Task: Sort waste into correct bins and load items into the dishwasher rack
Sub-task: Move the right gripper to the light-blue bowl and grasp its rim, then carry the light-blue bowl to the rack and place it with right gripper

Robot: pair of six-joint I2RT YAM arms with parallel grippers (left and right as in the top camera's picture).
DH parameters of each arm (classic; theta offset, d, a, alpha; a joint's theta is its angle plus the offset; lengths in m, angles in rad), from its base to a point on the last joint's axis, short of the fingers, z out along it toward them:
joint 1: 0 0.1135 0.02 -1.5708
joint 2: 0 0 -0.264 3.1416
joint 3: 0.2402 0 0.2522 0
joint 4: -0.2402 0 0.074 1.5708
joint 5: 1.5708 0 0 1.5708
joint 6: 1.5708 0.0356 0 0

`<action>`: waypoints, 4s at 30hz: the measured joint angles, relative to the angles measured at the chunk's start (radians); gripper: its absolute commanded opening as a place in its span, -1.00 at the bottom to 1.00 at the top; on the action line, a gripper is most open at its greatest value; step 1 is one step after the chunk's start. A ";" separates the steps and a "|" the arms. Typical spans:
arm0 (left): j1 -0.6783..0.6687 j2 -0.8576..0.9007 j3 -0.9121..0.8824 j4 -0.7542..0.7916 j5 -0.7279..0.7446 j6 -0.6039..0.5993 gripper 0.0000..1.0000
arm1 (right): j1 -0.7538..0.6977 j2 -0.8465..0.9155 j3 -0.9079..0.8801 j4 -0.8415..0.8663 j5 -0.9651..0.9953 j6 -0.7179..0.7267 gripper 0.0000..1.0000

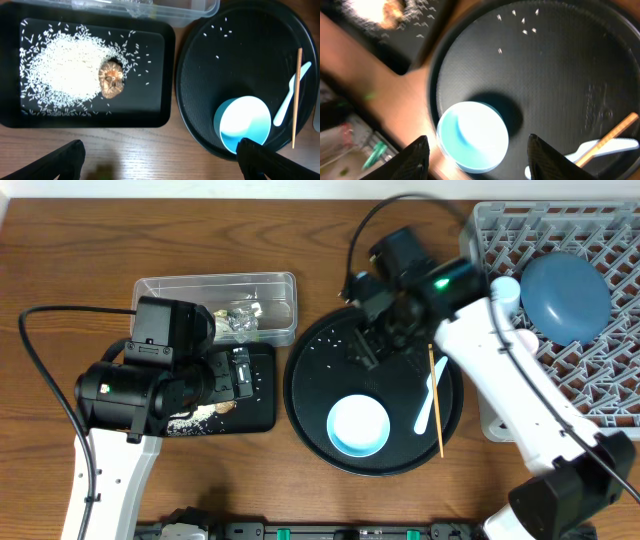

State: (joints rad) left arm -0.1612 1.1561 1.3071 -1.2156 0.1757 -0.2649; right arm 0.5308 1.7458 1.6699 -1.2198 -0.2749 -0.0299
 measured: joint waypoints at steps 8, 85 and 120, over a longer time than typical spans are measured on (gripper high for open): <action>0.000 0.000 0.000 0.000 0.000 0.000 0.96 | 0.058 0.001 -0.267 0.303 0.072 0.036 0.12; 0.000 0.000 0.000 0.000 0.000 0.000 0.95 | -1.164 0.047 -0.111 0.308 1.195 0.440 -0.98; 0.000 0.000 0.000 0.000 0.000 0.000 0.95 | -0.872 0.251 -0.107 0.602 1.313 0.165 -0.98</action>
State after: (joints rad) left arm -0.1612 1.1561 1.3071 -1.2160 0.1761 -0.2649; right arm -0.3408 1.9972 1.5631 -0.6178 1.0378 0.1352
